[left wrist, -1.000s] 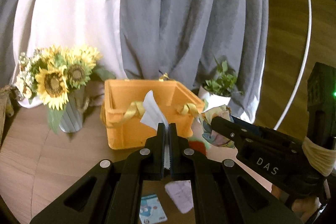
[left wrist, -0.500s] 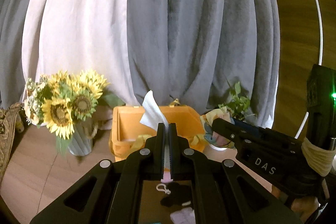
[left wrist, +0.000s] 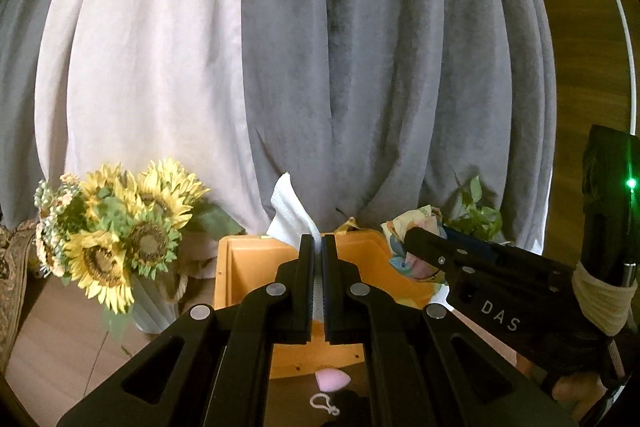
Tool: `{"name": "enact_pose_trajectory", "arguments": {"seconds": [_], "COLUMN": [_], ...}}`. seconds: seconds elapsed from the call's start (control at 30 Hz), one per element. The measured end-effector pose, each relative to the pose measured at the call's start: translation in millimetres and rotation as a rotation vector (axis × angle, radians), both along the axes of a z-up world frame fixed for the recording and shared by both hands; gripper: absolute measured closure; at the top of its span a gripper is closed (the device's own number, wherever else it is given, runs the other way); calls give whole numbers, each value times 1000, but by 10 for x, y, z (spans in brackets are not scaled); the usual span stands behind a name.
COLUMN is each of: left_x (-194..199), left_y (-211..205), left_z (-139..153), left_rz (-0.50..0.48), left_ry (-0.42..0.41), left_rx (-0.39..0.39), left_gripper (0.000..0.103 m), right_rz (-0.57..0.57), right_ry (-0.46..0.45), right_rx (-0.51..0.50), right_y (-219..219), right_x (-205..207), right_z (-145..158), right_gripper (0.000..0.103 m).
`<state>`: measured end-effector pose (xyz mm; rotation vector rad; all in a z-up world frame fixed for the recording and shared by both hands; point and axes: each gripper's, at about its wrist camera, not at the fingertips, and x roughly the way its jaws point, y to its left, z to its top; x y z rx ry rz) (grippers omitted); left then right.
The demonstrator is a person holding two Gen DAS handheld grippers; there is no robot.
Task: Organize soft objects
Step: 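Grasp the white tissue with the left gripper while the right gripper carries the sock bundle, then lower both grippers into the orange crate and open them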
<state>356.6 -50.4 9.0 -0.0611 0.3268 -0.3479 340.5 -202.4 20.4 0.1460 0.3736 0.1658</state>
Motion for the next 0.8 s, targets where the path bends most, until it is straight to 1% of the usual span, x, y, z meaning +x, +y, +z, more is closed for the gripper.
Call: {"name": "enact_pose_trajectory", "arguments": {"seconds": [0.17,0.33,0.6,0.8], "left_x": [270,518,904,1120], "left_y": [-59,-106,-194,-249], "left_z": [-49,-135,-345,-512], "left_rz": [-7,-12,-17,-26], "left_ry": [15,38,83,126], "left_rx": [9,17,38,43], "left_gripper": [98,98,98,98], "right_rz": [-4,-12,-25,-35], "right_ry": [13,43,89,135], "right_rx": [4,10,3,2], "right_y": [-77,-139,-183,-245], "right_x": [259,519,850,1080], "right_z": [-44,-150,-330,-509], "right_gripper": [74,74,74,74]}}
